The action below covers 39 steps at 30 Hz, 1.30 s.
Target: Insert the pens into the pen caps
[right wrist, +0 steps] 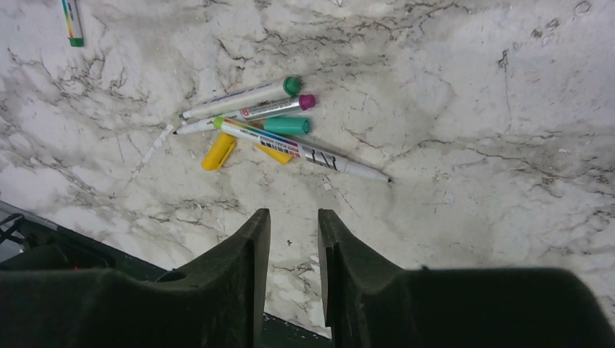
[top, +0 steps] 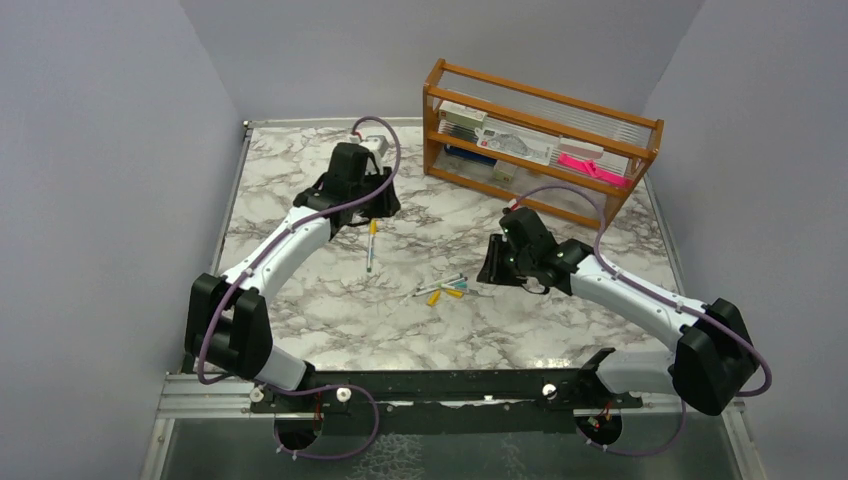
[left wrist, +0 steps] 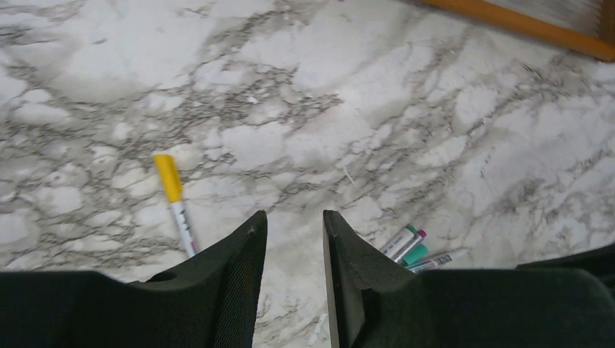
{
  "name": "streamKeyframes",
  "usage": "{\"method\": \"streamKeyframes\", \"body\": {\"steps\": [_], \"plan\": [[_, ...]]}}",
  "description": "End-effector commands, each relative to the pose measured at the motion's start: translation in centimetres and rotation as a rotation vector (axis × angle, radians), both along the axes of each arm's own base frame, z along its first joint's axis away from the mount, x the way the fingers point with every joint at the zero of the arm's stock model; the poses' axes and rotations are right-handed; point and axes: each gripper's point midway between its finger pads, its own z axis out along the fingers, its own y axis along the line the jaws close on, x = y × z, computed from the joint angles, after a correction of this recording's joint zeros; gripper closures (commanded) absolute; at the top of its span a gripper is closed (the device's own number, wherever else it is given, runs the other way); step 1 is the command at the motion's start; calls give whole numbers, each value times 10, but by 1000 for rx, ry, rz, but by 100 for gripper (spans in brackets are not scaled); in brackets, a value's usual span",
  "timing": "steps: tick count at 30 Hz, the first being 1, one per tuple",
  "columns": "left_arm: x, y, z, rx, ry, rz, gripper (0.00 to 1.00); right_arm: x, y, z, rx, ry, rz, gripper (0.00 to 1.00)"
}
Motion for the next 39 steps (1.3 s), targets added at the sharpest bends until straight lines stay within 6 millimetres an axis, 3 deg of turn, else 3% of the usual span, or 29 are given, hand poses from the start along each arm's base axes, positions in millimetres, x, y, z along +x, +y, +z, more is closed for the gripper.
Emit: {"method": "streamKeyframes", "body": {"steps": [1, 6, 8, 22, 39], "plan": [[-8, -42, 9, -30, -48, -147, 64, -15, 18, 4, 197, 102, -128, 61], [-10, -52, 9, -23, -53, -167, 63, -18, 7, -7, 203, 188, -323, 47], [-9, -55, 10, -19, -60, -180, 63, -18, 4, -12, 185, 222, -384, 46], [-11, -52, 9, 8, -69, -192, 63, -6, 7, -32, 64, 345, -559, 53], [-13, -48, 2, 38, -62, -216, 62, -1, 2, -70, -53, 419, -713, 62]]}}
